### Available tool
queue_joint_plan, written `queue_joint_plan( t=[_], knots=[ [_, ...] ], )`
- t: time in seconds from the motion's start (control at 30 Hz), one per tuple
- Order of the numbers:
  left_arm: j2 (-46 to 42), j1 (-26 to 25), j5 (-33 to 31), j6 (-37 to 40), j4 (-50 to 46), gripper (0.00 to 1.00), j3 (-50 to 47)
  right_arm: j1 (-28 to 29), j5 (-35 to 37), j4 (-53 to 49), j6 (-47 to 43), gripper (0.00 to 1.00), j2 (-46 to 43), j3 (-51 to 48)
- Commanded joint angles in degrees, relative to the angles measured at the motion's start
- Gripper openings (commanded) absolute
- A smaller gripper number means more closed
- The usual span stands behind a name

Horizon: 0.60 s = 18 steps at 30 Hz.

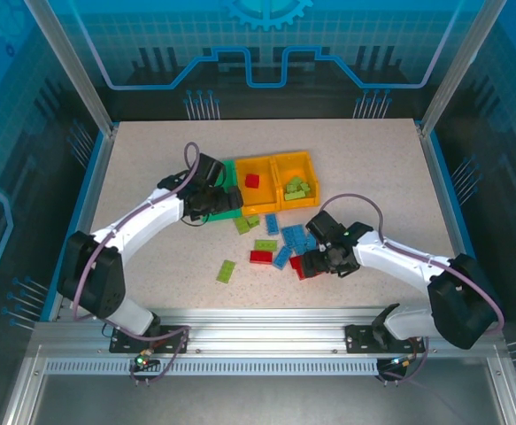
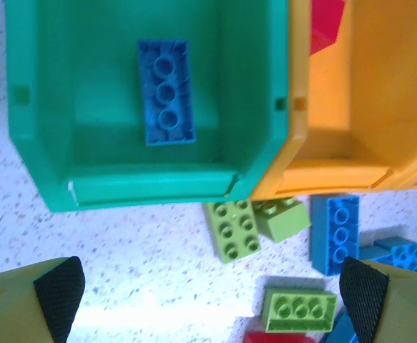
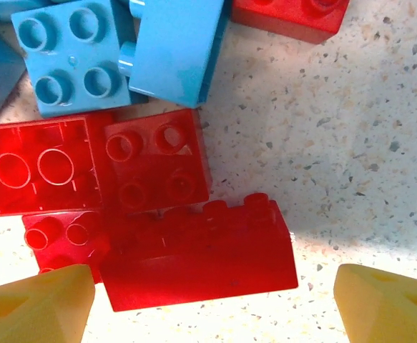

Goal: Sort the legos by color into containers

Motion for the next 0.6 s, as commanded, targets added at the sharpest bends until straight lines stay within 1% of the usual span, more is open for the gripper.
queue_joint_plan(
  t=[0.0,0.07,0.17,0.27,0.37,0.47,0.57],
  knots=[
    [-2.94,-0.01,0.63,-1.75,-0.7,0.97,-2.33,0.53,-0.51,-0.68,-1.74,0.87,2.43,0.34],
    [-3.87,-0.05,0.32,-2.05,-0.93,0.96,-3.14,0.58,0.27,-0.81,-1.73,0.86,3.13,0.89],
    [-5.14,-0.03,-0.14,-2.22,-1.18,0.97,-4.36,0.66,0.55,-0.44,-1.95,0.82,3.64,1.36],
    [-5.86,-0.04,-0.52,-2.22,-1.64,0.97,-5.24,0.73,1.03,-0.53,-2.39,0.81,4.76,1.72],
    [-6.44,0.0,-0.57,-2.48,-1.64,0.97,-6.26,0.65,2.05,-0.91,-2.16,0.76,5.88,1.97],
    [-6.92,0.03,-0.72,-2.57,-1.65,0.97,-6.97,0.54,2.72,-1.34,-1.63,0.74,6.61,2.17],
    [-7.19,-0.05,-0.91,-2.57,-1.85,0.97,-7.33,0.36,2.7,-1.47,-1.09,0.7,6.71,2.26]
  ],
)
